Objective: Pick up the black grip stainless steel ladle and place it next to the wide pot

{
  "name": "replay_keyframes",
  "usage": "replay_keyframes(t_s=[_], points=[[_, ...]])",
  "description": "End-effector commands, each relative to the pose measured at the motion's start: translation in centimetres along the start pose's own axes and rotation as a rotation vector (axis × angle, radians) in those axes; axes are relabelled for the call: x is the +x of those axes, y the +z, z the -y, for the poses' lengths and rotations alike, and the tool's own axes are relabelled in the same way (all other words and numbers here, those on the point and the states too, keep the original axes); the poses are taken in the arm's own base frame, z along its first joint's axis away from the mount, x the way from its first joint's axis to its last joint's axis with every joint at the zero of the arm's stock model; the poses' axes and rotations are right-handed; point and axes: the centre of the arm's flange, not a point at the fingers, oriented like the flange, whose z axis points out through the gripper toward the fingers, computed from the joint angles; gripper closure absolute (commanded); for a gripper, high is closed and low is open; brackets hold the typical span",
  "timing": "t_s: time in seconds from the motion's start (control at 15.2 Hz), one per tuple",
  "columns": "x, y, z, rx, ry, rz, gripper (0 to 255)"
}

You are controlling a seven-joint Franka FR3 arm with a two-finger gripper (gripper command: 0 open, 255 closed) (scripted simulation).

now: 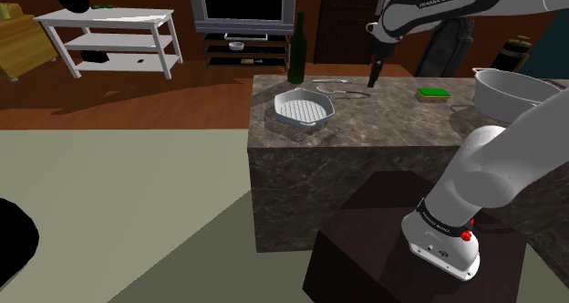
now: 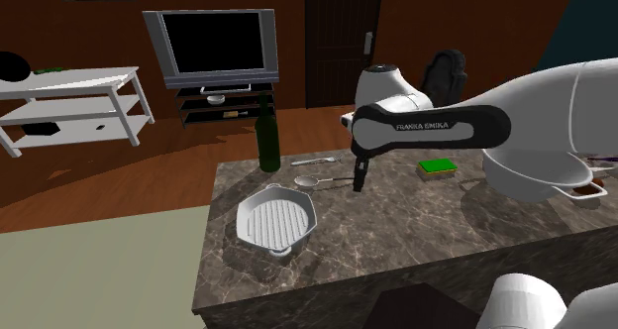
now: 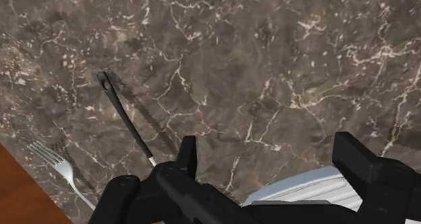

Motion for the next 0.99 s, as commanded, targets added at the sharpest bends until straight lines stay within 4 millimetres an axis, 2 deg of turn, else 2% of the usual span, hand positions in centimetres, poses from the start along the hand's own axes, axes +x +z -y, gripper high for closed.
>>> replay_keyframes(t_s=[0.0, 0.66, 0.86, 0.92], points=[[0.9, 1.6, -2.2, -0.005, -0.067, -0.006, 0], [7.5, 9.2, -10.3, -0.014, -0.379, -0.033, 0], [9.8, 11.3, -12.2, -0.016, -0.466, -0.04, 0], [9.8, 11.9, -12.2, -0.016, -0.466, -0.04, 0]])
